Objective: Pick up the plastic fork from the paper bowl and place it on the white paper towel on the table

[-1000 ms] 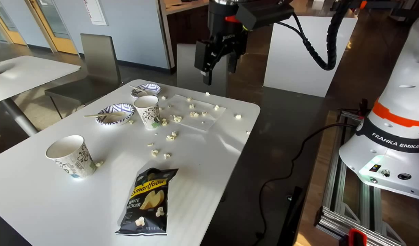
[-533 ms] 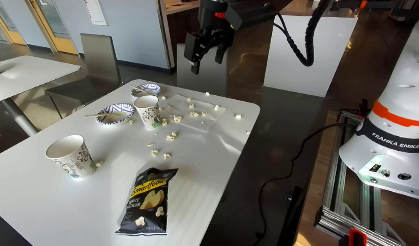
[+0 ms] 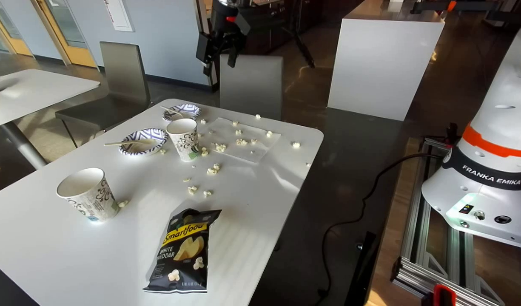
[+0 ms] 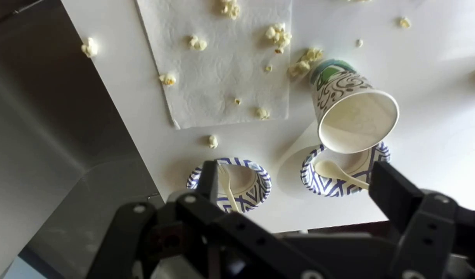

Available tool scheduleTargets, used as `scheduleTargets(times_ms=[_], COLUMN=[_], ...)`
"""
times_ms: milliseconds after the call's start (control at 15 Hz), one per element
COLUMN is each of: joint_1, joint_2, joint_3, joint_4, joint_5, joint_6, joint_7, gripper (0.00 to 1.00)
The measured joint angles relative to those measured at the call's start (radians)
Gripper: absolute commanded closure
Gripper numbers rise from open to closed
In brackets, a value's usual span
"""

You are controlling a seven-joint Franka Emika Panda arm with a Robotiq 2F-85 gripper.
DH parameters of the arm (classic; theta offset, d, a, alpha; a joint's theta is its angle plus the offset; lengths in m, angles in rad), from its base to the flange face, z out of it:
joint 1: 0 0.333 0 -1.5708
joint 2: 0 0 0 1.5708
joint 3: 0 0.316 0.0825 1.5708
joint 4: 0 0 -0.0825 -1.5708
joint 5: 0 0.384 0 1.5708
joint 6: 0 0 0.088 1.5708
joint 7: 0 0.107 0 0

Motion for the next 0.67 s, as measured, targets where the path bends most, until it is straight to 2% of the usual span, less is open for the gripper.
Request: scheduleTargets(times_ms=[267,467,667], joint_1=[0.013,0.008,0.008], joint_2=[0.219,0.36,0.494], joint_3=[-0.033,-0.027,-0.038], joint_4=[0.244,0.417,0.589], joint_5=[0.011,0.103,0.117], joint_6=[-0.031,-0.133,-0.218], joint_7=[-0.145,-0.283,-0.34], gripper=[0.0,0.0,0.0])
